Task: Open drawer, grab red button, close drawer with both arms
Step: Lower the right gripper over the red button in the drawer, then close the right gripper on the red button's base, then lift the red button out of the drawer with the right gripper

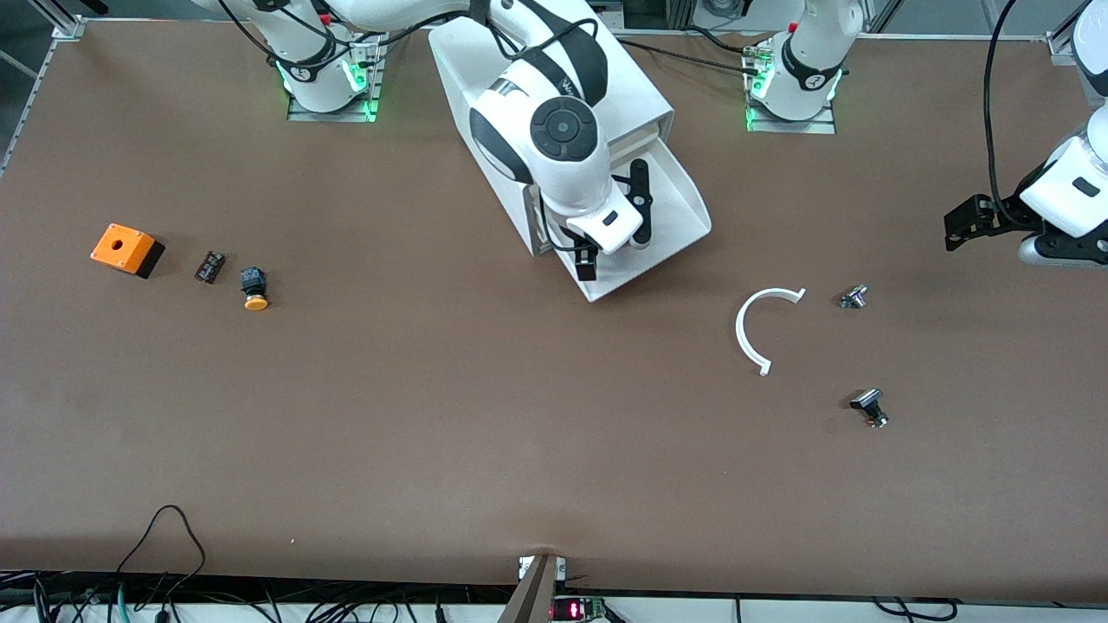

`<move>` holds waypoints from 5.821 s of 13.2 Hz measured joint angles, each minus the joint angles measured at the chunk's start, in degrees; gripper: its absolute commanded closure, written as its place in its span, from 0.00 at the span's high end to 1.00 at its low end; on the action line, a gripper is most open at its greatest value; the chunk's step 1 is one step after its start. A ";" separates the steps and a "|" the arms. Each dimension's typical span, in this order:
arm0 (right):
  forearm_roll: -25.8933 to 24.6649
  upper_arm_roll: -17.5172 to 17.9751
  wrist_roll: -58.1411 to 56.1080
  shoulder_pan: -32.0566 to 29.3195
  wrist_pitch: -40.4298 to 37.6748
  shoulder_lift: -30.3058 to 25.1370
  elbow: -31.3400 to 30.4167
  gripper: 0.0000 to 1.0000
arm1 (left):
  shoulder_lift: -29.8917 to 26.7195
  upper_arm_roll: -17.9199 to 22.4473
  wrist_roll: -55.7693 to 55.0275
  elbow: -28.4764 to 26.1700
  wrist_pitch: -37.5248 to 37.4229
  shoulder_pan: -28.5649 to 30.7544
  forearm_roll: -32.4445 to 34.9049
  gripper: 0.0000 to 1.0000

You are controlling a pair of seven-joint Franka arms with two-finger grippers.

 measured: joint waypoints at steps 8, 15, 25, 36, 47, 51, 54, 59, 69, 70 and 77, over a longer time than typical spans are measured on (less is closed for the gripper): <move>-2.51 0.04 3.95 3.26 -1.98 0.53 0.05 1.00 | 0.03 0.00 -0.27 -0.02 -0.08 0.00 0.00 1.00; -5.75 0.11 12.99 5.20 -2.25 2.58 0.03 1.00 | 0.05 0.00 -0.31 -0.02 -0.15 0.00 0.00 1.00; -5.83 0.04 13.14 4.91 -1.83 3.26 0.04 0.89 | 0.10 0.00 -0.35 -0.08 -0.18 0.00 0.00 1.00; -6.03 0.03 13.16 4.85 -1.67 3.26 0.51 0.51 | 0.10 0.03 -0.36 -0.09 -0.19 0.02 0.00 1.00; -7.20 -0.18 13.17 4.75 -1.41 3.26 0.67 0.27 | 0.10 0.03 -0.36 -0.10 -0.19 0.02 0.00 1.00; -7.85 -0.18 13.84 4.87 -1.05 3.26 0.70 0.24 | 0.10 0.03 -0.36 -0.10 -0.19 0.02 0.00 1.00; -7.98 -0.17 15.77 5.07 -0.82 3.19 1.40 0.24 | 0.10 0.03 -0.36 -0.11 -0.19 0.03 0.00 1.00; -8.19 -0.62 21.71 4.95 -0.20 2.08 3.87 0.25 | 0.11 0.03 -0.36 -0.19 -0.19 0.03 0.00 1.00; -5.36 -12.38 23.69 1.41 0.45 -1.62 1.56 0.26 | 0.14 0.05 -0.36 -0.25 -0.19 0.04 0.00 1.00; -3.85 -13.00 23.73 0.78 0.47 -1.71 0.53 0.26 | 0.16 0.05 -0.36 -0.25 -0.20 0.04 0.00 1.00; -2.46 -14.20 27.63 -6.76 6.11 -6.32 -12.37 0.26 | 0.66 0.08 -0.36 -0.29 0.02 0.07 0.00 1.00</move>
